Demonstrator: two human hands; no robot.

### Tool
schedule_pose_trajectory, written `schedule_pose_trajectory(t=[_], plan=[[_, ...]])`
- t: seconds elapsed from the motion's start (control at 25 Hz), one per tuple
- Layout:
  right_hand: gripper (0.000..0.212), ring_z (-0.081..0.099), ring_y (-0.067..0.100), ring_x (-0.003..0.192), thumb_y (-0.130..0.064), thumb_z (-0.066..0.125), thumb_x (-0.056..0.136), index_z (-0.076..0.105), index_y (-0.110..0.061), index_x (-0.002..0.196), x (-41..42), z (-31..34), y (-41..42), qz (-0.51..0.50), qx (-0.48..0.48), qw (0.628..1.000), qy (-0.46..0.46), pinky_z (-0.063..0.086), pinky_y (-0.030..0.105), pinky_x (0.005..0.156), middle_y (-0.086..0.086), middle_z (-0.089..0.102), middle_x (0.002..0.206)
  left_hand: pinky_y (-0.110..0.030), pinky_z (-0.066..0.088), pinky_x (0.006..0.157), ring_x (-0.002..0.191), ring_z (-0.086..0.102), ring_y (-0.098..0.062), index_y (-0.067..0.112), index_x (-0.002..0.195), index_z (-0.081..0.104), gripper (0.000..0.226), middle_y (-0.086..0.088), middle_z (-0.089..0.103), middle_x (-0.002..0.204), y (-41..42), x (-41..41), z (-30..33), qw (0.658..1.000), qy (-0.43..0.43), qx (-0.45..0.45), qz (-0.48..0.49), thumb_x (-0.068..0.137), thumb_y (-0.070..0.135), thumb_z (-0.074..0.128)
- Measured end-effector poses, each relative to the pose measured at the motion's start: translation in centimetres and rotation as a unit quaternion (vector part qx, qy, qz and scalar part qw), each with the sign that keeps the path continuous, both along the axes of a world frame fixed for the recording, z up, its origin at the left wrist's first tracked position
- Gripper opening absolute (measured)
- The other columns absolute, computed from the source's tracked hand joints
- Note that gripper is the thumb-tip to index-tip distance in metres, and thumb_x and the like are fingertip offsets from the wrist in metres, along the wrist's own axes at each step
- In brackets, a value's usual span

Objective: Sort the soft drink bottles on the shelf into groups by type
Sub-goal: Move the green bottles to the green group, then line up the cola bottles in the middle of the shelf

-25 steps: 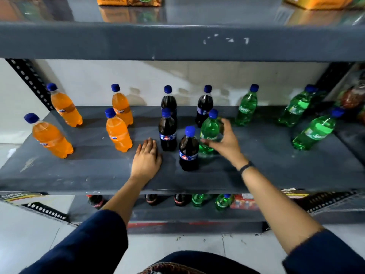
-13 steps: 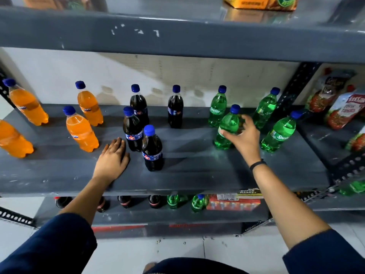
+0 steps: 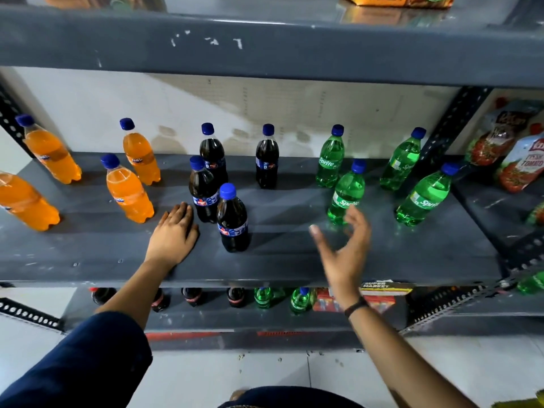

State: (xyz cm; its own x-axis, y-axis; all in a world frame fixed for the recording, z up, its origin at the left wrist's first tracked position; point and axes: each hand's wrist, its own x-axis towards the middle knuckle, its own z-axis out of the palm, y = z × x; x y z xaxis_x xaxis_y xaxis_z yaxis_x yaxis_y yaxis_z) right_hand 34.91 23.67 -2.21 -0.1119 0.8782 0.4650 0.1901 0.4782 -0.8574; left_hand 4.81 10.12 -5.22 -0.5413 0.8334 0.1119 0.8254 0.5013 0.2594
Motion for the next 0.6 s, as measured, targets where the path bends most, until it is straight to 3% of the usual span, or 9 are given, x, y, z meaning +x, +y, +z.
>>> schedule_pose_trajectory(t=[0.08, 0.24, 0.4, 0.48, 0.6], plan=[[0.077, 0.049, 0.008, 0.116, -0.043, 0.077, 0.071, 0.04, -0.019, 0.134, -2.8, -1.3, -4.0, 0.092, -0.053, 0.994, -0.025, 0.045, 0.028, 0.098, -0.003, 0.049, 0.123, -0.043, 0.014, 0.12, 0.145, 0.019, -0.03, 0.003, 0.144, 0.027, 0.054, -0.018, 0.024, 0.155, 0.0, 0.0, 0.1, 1.0, -0.005, 0.004, -0.001, 0.096, 0.024, 0.041], [0.095, 0.042, 0.014, 0.129, -0.031, 0.086, 0.063, 0.033, -0.012, 0.139, -9.5, -1.6, -7.8, 0.22, -0.136, 0.963, -0.08, 0.037, 0.03, 0.109, 0.007, 0.044, 0.139, -0.042, 0.013, 0.121, 0.146, 0.018, -0.029, 0.003, 0.144, 0.028, 0.054, -0.018, 0.024, 0.155, -0.1, -0.2, 0.1, 1.0, -0.012, 0.008, -0.004, 0.096, 0.025, 0.04], [0.077, 0.055, 0.016, 0.115, -0.023, 0.085, 0.064, 0.044, -0.009, 0.128, -13.5, -1.5, -8.4, 0.159, -0.162, 0.973, -0.033, 0.045, 0.026, 0.1, 0.008, 0.056, 0.125, -0.042, 0.013, 0.121, 0.146, 0.017, -0.029, 0.003, 0.144, 0.027, 0.055, -0.018, 0.023, 0.155, -0.1, -0.4, -0.1, 1.0, -0.018, 0.01, -0.009, 0.095, 0.025, 0.04], [0.062, 0.059, 0.012, 0.103, -0.016, 0.083, 0.067, 0.051, -0.011, 0.119, -13.9, -1.7, -8.0, 0.116, -0.152, 0.982, -0.008, 0.045, 0.013, 0.09, 0.003, 0.062, 0.113, -0.042, 0.014, 0.121, 0.146, 0.017, -0.029, 0.003, 0.143, 0.028, 0.054, -0.017, 0.024, 0.155, -0.1, -0.4, -0.1, 1.0, -0.023, 0.016, -0.01, 0.095, 0.024, 0.041], [0.055, 0.061, 0.007, 0.091, -0.012, 0.082, 0.066, 0.056, -0.013, 0.114, -13.3, -1.6, -4.8, 0.082, -0.157, 0.984, 0.016, 0.039, -0.003, 0.073, -0.004, 0.064, 0.1, -0.041, 0.013, 0.121, 0.146, 0.017, -0.029, 0.003, 0.143, 0.029, 0.054, -0.017, 0.025, 0.155, 0.0, -0.5, -0.2, 0.999, -0.026, 0.02, -0.01, 0.095, 0.024, 0.039]])
